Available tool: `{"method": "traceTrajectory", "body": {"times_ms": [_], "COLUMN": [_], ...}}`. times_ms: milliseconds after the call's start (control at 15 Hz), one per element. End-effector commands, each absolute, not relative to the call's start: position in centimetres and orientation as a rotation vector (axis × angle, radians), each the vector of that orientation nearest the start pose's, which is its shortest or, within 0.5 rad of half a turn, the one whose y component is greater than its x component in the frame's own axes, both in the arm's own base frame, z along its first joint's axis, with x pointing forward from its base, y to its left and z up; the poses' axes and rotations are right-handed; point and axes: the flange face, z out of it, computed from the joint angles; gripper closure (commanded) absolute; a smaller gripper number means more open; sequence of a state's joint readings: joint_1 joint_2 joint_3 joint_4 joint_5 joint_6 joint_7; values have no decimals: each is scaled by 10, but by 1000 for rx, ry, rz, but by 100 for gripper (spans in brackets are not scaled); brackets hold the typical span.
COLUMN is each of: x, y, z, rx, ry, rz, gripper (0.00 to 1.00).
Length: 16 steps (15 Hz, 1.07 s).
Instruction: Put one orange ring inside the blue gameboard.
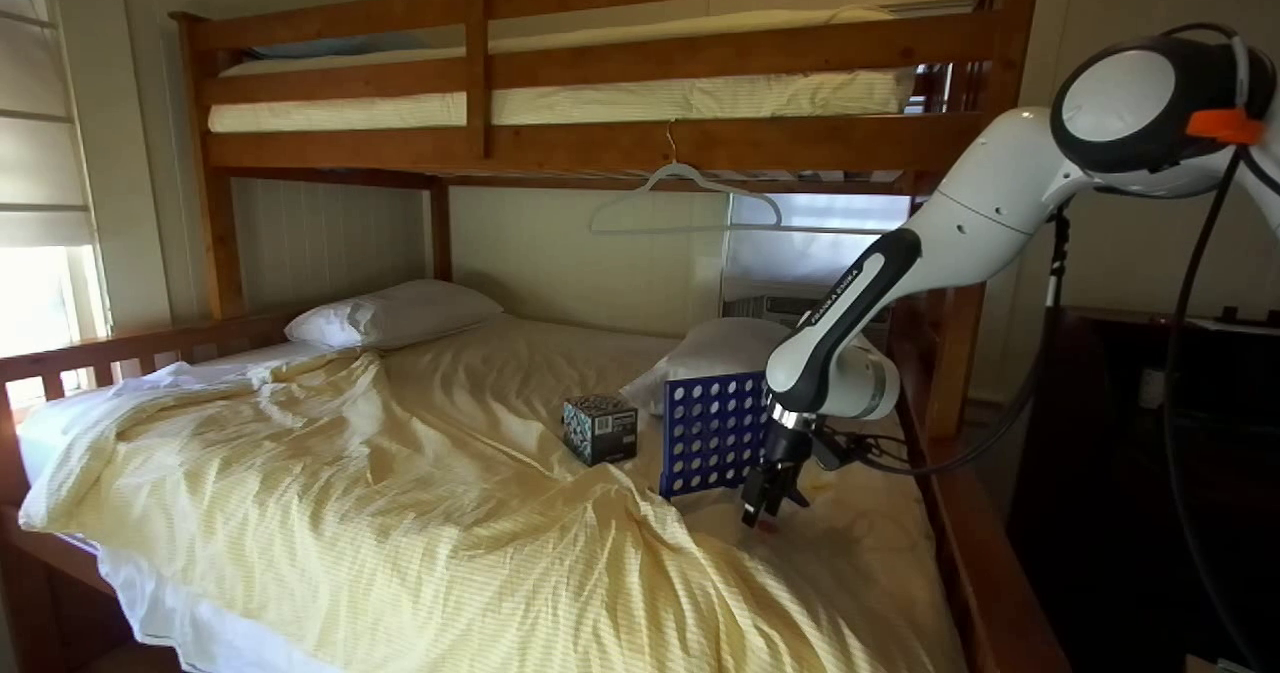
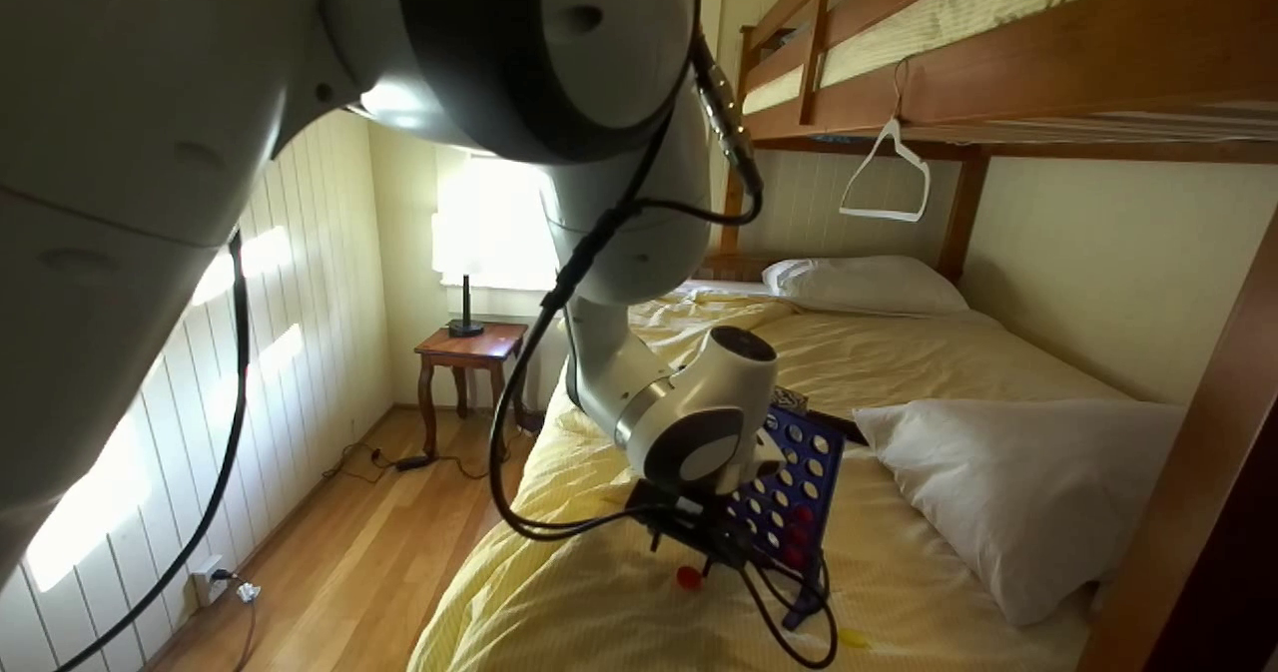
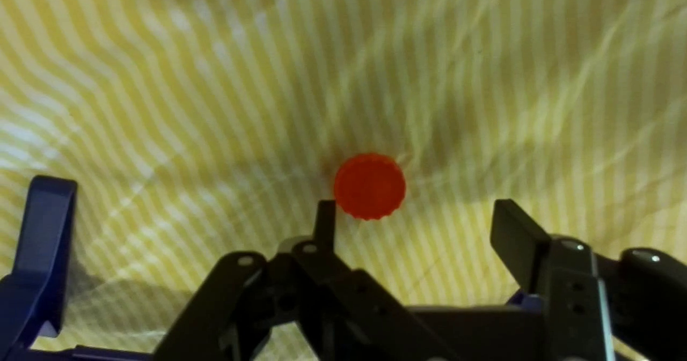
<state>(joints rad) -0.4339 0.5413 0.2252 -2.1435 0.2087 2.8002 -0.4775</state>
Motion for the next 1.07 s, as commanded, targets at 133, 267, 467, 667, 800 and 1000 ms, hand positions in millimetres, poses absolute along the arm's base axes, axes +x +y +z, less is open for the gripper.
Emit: {"method": "traceTrajectory", "body": {"times_ms": [133, 267, 467, 667, 800, 1000], "x": [563, 564, 564, 566, 567, 571], "y": [-131, -133, -134, -134, -133, -131], "z": [160, 158, 157, 154, 152, 149], "rx": [-3016, -3017, -3019, -3018, -3017, -3014], "ry": [-42, -47, -53, -58, -63, -64], "rz": [-248, -242, -243, -241, -238, -247], "gripper": [35, 39, 37, 39, 42, 42]}}
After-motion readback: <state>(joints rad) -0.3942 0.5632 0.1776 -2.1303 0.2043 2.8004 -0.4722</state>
